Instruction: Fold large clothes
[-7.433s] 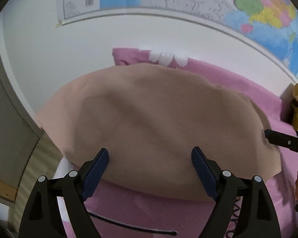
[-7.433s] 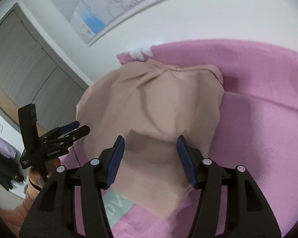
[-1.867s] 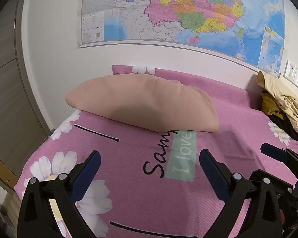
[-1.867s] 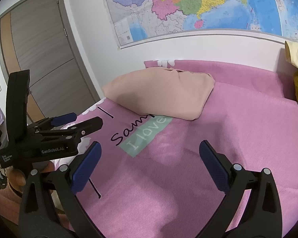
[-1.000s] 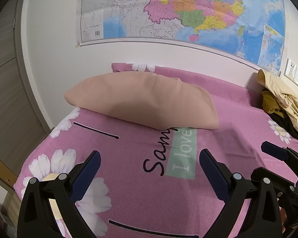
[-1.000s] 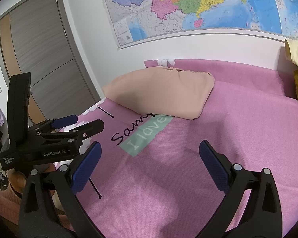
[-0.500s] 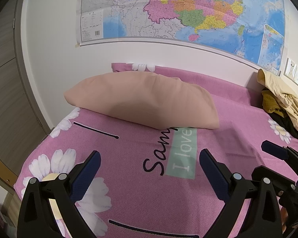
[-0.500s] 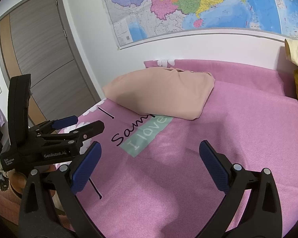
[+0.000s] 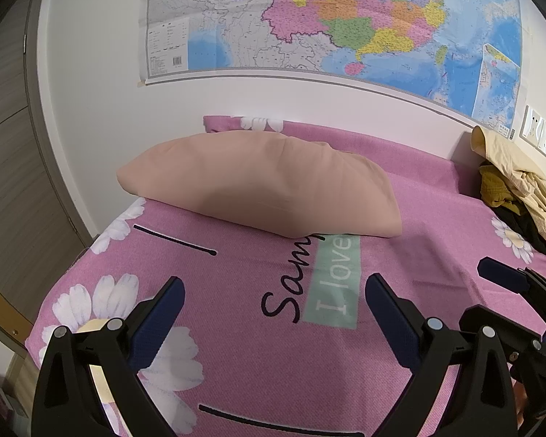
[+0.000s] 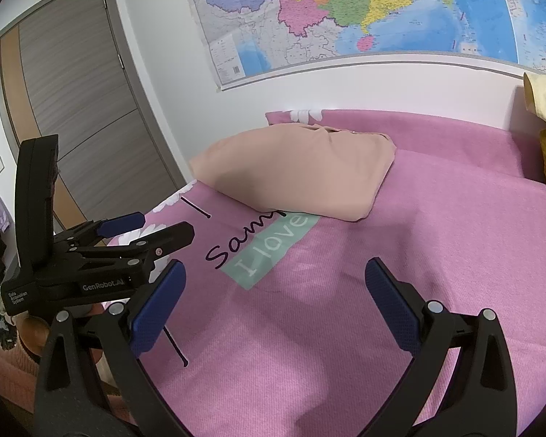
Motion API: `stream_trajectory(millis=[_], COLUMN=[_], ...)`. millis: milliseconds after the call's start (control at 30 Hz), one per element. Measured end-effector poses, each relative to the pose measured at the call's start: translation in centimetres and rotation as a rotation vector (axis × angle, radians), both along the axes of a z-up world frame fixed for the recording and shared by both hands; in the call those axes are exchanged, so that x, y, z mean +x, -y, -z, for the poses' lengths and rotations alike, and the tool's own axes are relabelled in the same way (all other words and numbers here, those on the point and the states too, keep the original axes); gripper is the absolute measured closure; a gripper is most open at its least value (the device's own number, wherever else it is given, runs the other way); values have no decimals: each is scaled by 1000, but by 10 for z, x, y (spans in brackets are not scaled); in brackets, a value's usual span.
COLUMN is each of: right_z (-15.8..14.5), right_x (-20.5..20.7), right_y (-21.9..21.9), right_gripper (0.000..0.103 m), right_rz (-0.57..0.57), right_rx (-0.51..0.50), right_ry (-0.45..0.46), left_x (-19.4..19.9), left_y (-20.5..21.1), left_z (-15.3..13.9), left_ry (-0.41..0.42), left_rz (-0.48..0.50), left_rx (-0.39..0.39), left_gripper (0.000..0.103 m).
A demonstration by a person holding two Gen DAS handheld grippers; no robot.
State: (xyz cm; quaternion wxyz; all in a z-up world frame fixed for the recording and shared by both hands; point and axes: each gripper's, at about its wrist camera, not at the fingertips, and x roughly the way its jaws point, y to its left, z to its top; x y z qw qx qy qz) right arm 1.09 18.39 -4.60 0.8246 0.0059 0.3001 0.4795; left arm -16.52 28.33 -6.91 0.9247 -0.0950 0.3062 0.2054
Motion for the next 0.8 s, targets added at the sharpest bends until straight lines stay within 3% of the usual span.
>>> stream_trajectory(millis=[500,667,800], right_z=[1,1,-2], right_x=[2,3,7], right_y=[3,11,35], right_gripper=[6,6,6], right_rz=[5,38,101], right_rx=[7,13,32], right_ry=[-6,-7,2], left_x=[5,14,29], left_y=[8,11,24], left_z=[-1,2,4], left_ry=[12,-9,-11], left_rz=[26,55,132], left_rx=[27,-20,-77], left_gripper=[7,7,7])
